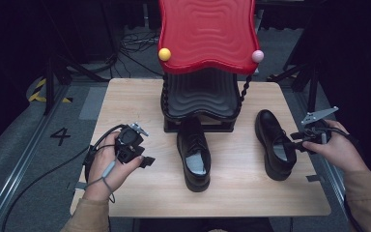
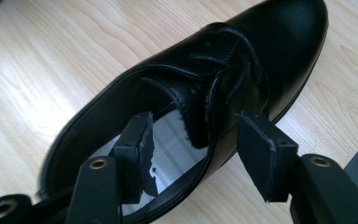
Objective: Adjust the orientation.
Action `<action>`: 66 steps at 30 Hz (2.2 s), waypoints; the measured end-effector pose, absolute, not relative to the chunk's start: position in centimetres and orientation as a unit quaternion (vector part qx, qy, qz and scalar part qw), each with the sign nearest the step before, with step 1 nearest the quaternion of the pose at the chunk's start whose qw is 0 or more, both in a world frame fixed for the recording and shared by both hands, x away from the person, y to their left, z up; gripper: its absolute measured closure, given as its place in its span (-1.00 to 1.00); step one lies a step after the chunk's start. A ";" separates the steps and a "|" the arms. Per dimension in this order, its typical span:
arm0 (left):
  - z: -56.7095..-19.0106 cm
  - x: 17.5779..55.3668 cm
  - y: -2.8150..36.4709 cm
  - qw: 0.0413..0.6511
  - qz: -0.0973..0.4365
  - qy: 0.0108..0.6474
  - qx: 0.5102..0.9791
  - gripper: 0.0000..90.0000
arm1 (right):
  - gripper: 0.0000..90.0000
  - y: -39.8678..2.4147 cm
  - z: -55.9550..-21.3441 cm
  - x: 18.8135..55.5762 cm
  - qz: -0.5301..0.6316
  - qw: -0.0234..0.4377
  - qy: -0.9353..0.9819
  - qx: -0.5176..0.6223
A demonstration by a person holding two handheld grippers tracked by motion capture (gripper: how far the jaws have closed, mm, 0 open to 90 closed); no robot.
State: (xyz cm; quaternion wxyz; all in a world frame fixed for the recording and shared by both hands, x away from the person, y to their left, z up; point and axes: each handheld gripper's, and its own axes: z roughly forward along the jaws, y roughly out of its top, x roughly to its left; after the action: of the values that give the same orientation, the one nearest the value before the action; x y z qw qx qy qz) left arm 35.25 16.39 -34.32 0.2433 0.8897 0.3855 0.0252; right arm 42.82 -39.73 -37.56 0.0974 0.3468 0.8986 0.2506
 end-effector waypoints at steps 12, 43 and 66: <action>-34.6 35.4 17.0 0.248 0.021 0.393 0.886 -0.01 | 0.18 -39.1 -39.2 45.1 0.216 0.085 0.903 0.361; -34.7 35.5 17.0 0.247 0.020 0.392 0.886 0.00 | 0.86 -33.7 -33.7 40.8 0.185 0.120 0.922 0.319; -34.7 35.5 17.2 0.248 0.017 0.393 0.885 0.00 | 0.86 -27.0 -32.5 40.3 0.225 0.103 0.926 0.284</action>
State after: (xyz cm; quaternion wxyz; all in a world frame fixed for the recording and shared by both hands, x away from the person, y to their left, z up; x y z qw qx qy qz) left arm 35.48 17.23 -34.74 0.2475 0.8855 0.3929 0.0171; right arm 40.27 -27.00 -32.50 0.1027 0.2836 0.9264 0.2251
